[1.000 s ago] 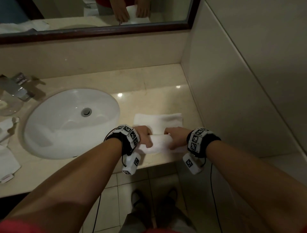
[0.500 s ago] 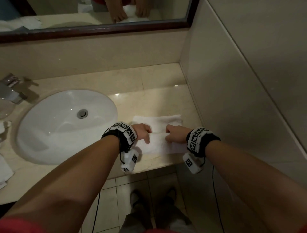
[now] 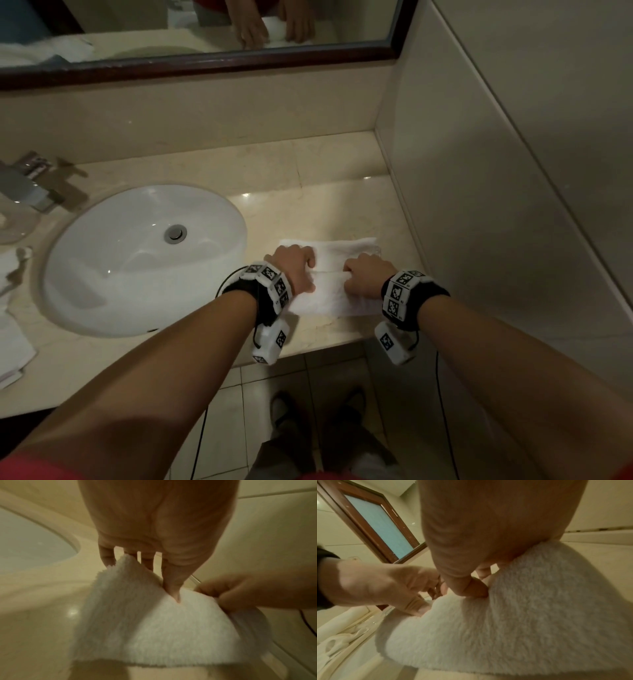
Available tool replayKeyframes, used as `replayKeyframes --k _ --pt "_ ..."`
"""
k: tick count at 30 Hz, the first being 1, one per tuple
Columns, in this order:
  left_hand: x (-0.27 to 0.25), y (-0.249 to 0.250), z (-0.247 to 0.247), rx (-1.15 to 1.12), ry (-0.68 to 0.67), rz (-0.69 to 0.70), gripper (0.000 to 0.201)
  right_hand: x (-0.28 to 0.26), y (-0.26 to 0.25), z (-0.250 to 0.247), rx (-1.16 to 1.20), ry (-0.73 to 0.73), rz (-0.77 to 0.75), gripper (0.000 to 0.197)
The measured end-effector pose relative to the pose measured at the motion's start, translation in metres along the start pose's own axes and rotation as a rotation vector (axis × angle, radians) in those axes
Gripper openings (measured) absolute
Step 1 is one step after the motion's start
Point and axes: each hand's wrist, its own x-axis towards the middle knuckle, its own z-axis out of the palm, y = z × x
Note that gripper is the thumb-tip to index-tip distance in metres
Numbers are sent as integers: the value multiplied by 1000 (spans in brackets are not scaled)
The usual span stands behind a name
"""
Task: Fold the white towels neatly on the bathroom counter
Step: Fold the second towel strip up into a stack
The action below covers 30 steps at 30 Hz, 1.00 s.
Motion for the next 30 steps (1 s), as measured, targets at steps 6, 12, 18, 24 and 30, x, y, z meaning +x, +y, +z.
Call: replayKeyframes --k 6,12,18,24,30 --pt "-35 18 25 384 258 223 31 -16 -3 9 -117 399 -95 44" --pt "-51 15 48 517 252 235 73 -36 -13 29 -322 532 -147 18" --pt "-45 14 49 569 245 214 85 -48 -5 42 -292 470 -204 47" --pt "-40 20 38 549 204 213 76 -50 1 47 -296 443 -240 78" --pt "-33 20 25 374 98 235 66 -48 -1 42 -334 396 -226 75"
